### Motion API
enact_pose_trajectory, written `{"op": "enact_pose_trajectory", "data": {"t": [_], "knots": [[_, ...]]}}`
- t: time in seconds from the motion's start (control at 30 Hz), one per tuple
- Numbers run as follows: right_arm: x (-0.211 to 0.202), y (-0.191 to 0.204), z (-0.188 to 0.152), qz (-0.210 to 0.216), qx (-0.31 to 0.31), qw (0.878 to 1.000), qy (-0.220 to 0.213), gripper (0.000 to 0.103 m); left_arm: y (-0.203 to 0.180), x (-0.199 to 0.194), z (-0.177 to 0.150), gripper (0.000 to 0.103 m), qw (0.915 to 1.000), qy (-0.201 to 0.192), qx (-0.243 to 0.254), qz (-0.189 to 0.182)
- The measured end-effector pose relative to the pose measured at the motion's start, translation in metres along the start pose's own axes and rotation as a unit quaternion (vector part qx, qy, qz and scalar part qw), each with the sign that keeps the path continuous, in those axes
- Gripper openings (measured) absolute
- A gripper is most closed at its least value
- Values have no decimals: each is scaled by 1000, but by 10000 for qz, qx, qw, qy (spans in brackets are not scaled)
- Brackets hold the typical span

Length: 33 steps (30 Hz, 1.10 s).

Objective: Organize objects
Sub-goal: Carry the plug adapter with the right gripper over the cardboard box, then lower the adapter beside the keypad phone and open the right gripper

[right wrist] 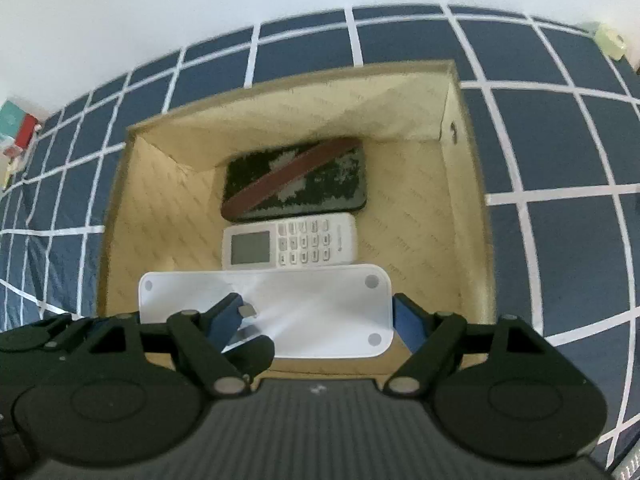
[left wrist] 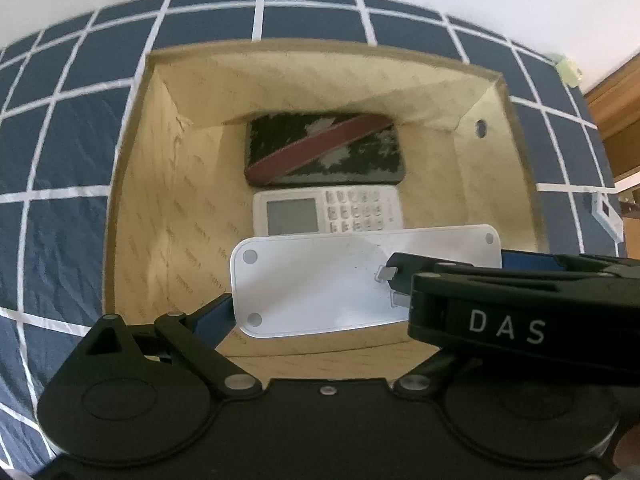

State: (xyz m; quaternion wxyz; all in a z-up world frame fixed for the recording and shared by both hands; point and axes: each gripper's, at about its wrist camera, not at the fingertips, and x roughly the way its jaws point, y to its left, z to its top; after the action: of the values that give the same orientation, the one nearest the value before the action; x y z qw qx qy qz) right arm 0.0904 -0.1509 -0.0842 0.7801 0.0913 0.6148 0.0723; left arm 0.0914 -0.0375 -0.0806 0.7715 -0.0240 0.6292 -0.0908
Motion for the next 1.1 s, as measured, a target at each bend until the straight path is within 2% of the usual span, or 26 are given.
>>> {"op": "enact_pose_trajectory", "data": {"t": [0.63,1.1], "knots": [[66,-7,5,-79,260,9971,717,80,21,62,8,95,9973,731,-8,-39],[82,-7,14,-154,293,9954,903,80,34,72,16,96,9957,917,-36,-115]]}}
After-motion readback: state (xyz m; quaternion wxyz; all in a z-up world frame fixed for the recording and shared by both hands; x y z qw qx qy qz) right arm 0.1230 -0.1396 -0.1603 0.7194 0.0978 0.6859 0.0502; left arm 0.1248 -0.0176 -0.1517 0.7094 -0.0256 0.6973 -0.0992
